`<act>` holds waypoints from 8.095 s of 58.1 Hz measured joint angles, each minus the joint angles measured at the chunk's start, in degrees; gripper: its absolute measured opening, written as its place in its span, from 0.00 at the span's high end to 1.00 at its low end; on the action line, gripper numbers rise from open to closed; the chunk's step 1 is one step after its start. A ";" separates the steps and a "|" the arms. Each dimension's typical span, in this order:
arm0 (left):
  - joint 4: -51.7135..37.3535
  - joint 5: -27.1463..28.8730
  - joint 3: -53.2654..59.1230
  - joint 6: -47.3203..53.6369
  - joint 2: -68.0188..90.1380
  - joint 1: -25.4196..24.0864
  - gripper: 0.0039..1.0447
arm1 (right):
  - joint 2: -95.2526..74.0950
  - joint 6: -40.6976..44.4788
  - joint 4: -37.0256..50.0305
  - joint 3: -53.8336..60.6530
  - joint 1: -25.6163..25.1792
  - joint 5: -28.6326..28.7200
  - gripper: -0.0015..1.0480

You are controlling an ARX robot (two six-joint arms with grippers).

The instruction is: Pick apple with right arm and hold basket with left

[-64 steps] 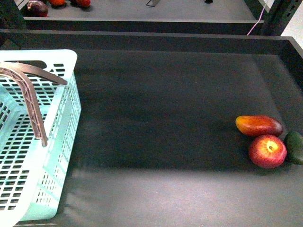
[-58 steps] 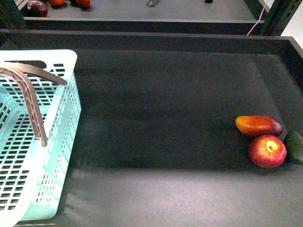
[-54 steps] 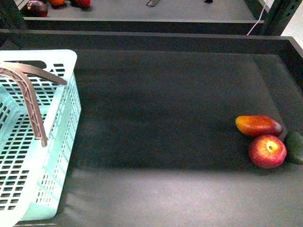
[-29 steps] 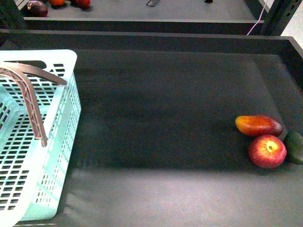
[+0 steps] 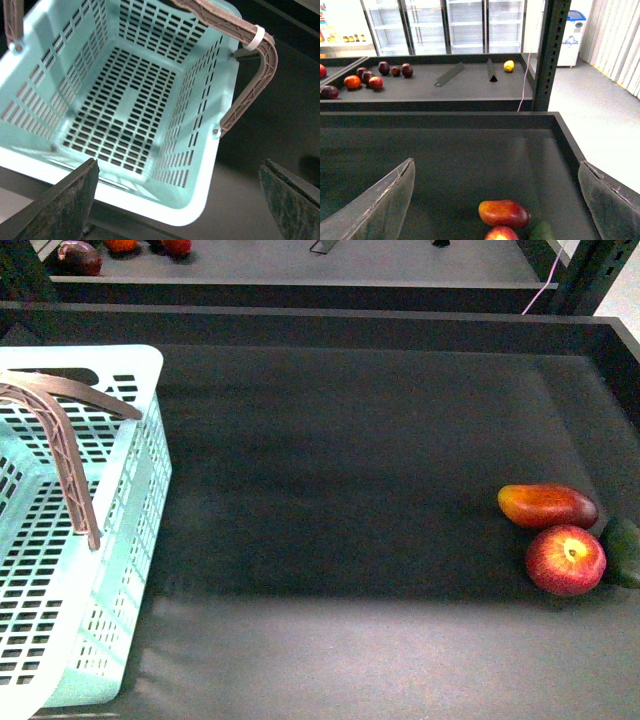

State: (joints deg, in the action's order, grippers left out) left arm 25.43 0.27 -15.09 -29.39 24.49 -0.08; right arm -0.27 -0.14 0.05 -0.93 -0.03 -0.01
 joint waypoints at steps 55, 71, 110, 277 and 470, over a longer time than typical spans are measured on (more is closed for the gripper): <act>-33.79 -12.17 -21.55 -35.91 60.24 -10.27 0.07 | 0.00 -0.02 0.02 0.00 0.00 -0.02 0.08; -32.61 -8.76 -26.84 -36.54 66.95 -10.97 0.07 | 0.00 -0.02 0.02 0.00 0.00 0.00 0.08; -29.92 -4.72 -28.89 -38.34 70.27 -9.38 0.89 | 0.00 -0.02 0.02 0.00 0.00 -0.02 0.08; -19.30 -11.93 -42.42 -27.34 59.14 32.65 0.93 | -114.99 3.28 37.03 -22.16 -3.80 -5.31 0.08; -19.30 -11.93 -42.42 -27.36 59.14 32.65 0.93 | -66.99 -6.47 20.57 -23.50 22.18 -4.48 0.29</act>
State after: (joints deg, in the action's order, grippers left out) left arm 6.13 -11.66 -57.52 -56.75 83.64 32.58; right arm -67.26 -6.61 20.62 -24.43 22.15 -4.49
